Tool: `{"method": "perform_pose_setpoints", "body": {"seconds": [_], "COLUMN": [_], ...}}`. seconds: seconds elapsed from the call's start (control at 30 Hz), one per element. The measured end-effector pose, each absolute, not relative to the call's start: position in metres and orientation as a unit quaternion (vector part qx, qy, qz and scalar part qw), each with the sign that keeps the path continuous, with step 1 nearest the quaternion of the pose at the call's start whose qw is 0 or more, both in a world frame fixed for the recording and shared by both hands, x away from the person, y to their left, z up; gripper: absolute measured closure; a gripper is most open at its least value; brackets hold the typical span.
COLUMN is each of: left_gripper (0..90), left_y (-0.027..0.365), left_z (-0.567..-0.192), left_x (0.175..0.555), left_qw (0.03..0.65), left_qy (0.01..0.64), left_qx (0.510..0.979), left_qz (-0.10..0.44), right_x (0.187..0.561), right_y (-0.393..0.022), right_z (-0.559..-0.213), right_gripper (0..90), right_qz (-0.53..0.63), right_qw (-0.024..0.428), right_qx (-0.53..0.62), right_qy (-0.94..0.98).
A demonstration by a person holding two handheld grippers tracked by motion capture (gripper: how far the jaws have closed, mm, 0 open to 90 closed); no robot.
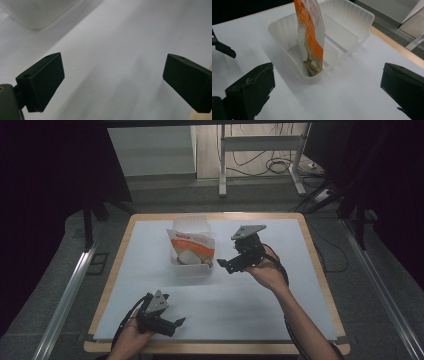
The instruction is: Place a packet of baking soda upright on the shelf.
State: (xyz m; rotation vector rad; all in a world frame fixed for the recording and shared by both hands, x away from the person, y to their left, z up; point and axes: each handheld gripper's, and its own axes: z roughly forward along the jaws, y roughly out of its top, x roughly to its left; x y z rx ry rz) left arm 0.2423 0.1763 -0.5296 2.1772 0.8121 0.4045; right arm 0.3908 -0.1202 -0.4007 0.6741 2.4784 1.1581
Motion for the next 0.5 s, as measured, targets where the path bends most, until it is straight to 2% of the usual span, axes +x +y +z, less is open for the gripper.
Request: {"method": "perform_pose_setpoints", "body": {"seconds": [0.5], "left_gripper": [3.8], "left_y": [0.175], "left_z": [-0.530], "left_x": [0.242], "left_qw": [0.379], "left_qy": [0.318], "left_qx": [0.854], "left_qz": [0.160], "right_x": [0.375], "right_y": [-0.144], "right_z": [-0.414], "right_gripper": [0.0], "right_qz": [0.416], "right_qw": [0.164], "right_qx": [0.252], "right_qy": [0.858]}}
